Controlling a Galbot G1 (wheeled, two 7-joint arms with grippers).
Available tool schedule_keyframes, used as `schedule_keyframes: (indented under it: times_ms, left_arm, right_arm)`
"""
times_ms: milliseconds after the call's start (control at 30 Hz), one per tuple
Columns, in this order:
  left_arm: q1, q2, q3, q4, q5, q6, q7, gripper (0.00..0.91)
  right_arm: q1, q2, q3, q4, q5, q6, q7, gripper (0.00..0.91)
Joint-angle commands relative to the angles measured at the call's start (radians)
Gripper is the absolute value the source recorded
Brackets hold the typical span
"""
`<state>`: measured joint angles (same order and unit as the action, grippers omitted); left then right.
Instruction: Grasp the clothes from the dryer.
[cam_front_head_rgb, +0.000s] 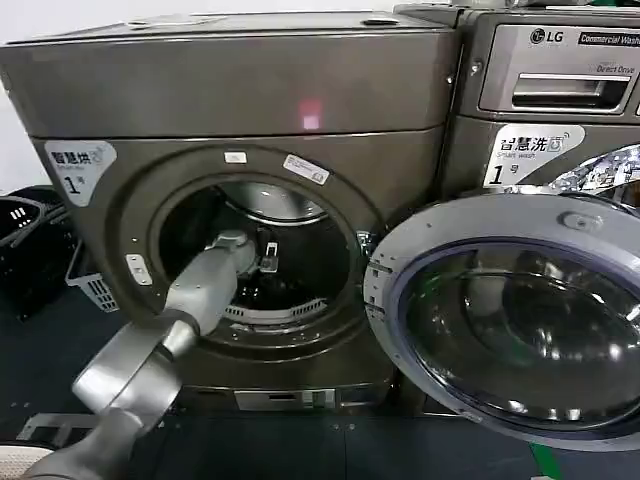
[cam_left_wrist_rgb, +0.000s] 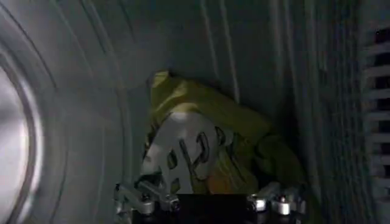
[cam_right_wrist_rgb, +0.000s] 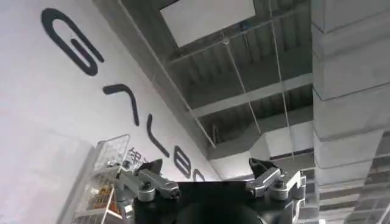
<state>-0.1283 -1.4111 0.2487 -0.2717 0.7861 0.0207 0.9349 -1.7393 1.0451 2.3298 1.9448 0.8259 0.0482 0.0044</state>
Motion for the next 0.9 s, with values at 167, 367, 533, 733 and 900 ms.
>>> schedule_keyframes:
  times_ms: [167, 367, 533, 733, 900]
  left_arm:
    - [0.028, 0.001, -0.023, 0.027, -0.034, -0.005, 0.016, 0.057]
    - [0.028, -0.003, -0.031, 0.023, -0.022, -0.006, 0.033, 0.000]
    - [0.026, -0.003, -0.034, 0.024, -0.015, -0.008, 0.043, 0.000]
    - [0.027, -0.006, -0.034, 0.027, -0.003, -0.015, 0.070, 0.000]
    - [0.028, -0.004, -0.052, 0.023, -0.015, -0.017, 0.056, 0.000]
  right_arm:
    - [-0.001, -0.002, 0.000, 0.001, -0.002, 0.003, 0.000, 0.907]
    - [-0.004, -0.004, 0.008, -0.003, -0.001, 0.005, 0.001, 0.907]
    - [-0.007, -0.001, 0.013, -0.004, 0.000, 0.007, 0.001, 0.907]
    - [-0.008, 0.003, 0.016, -0.005, 0.000, 0.007, 0.001, 0.907]
    - [-0.009, 0.004, 0.019, -0.004, 0.000, 0.008, 0.001, 0.907]
